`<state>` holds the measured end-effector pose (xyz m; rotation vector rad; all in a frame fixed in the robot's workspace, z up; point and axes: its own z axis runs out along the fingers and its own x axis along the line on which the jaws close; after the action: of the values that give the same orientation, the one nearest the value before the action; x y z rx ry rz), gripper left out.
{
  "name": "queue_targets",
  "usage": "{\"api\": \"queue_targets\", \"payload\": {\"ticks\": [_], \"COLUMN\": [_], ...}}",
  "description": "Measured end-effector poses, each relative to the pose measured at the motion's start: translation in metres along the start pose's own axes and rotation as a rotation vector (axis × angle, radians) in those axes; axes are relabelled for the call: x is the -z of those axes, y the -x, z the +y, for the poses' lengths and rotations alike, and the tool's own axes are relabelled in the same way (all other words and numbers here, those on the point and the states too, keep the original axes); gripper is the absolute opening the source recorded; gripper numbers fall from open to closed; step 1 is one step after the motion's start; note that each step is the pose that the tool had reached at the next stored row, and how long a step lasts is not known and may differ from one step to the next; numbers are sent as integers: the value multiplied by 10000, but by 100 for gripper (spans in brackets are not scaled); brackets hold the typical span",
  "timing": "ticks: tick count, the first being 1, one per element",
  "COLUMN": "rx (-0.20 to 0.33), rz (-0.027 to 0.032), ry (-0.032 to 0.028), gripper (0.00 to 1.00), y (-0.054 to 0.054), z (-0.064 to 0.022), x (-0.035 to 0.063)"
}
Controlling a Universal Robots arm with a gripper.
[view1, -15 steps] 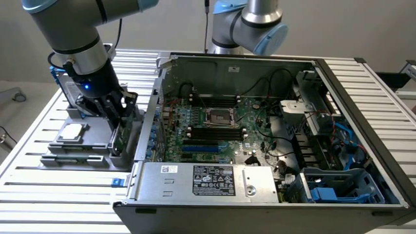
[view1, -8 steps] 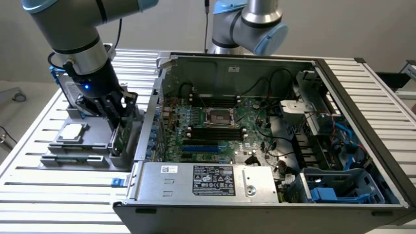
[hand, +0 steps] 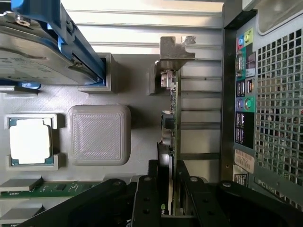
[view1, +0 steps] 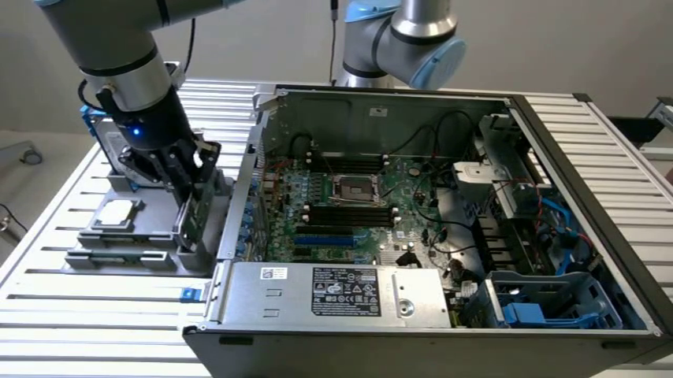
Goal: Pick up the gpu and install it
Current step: 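Pick up the gpu and move the gpu toward the slot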
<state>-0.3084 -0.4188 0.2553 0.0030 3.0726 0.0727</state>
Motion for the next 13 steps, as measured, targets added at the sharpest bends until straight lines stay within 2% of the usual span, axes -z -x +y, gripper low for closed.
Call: {"api": "queue_targets", "payload": {"ticks": [13], "rx": [1], "rz": [1], "ry": [-1], "gripper": [26], "y": [49], "z": [28], "x": [586]}}
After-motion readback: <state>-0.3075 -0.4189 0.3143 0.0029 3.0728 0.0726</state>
